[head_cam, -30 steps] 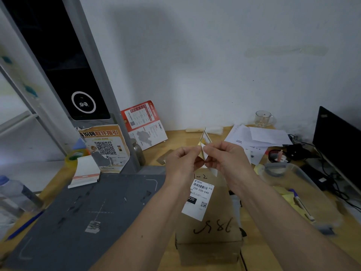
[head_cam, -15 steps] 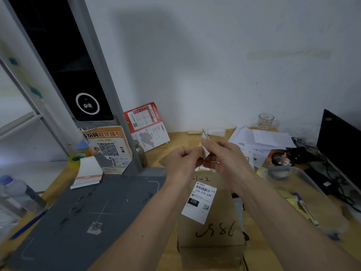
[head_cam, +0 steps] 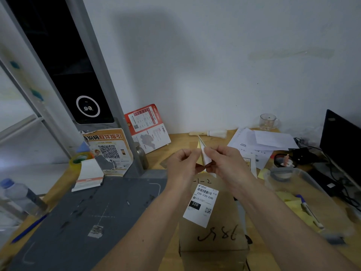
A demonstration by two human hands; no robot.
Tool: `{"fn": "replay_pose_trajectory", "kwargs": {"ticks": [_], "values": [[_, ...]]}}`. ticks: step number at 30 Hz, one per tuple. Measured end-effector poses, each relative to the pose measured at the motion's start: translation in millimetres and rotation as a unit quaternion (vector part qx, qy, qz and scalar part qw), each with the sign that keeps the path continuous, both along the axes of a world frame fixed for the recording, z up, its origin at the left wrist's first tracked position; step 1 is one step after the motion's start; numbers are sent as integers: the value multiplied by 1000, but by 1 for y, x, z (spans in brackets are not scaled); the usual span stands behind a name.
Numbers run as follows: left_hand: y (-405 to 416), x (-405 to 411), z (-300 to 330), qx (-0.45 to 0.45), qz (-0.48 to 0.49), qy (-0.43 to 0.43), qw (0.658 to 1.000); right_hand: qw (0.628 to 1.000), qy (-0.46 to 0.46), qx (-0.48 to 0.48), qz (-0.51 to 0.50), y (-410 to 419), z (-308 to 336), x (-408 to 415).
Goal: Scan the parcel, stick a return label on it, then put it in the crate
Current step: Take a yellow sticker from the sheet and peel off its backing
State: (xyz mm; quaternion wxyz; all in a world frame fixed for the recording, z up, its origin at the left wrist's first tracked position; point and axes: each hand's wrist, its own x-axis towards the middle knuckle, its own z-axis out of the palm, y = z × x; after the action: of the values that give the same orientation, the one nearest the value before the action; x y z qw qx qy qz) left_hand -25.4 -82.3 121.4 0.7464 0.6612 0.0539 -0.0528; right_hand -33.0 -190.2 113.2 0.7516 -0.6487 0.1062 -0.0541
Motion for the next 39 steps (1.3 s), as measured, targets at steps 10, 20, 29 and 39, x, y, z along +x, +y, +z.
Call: {"fn": "replay_pose_trajectory", "kwargs": {"ticks": [10, 20, 29, 39], "values": [[7, 5, -5, 31, -5, -5, 1000, 998, 12, 53, 35, 3, -2, 6], [5, 8, -8, 35, -11, 2, 999, 999, 20, 18, -21, 8, -5, 7], [7, 8, -12, 31, -4, 11, 999, 999, 11, 44, -12, 9, -10, 6], [18, 17, -13, 2, -18, 42, 999, 991, 25, 135, -2, 9, -11, 5]]}}
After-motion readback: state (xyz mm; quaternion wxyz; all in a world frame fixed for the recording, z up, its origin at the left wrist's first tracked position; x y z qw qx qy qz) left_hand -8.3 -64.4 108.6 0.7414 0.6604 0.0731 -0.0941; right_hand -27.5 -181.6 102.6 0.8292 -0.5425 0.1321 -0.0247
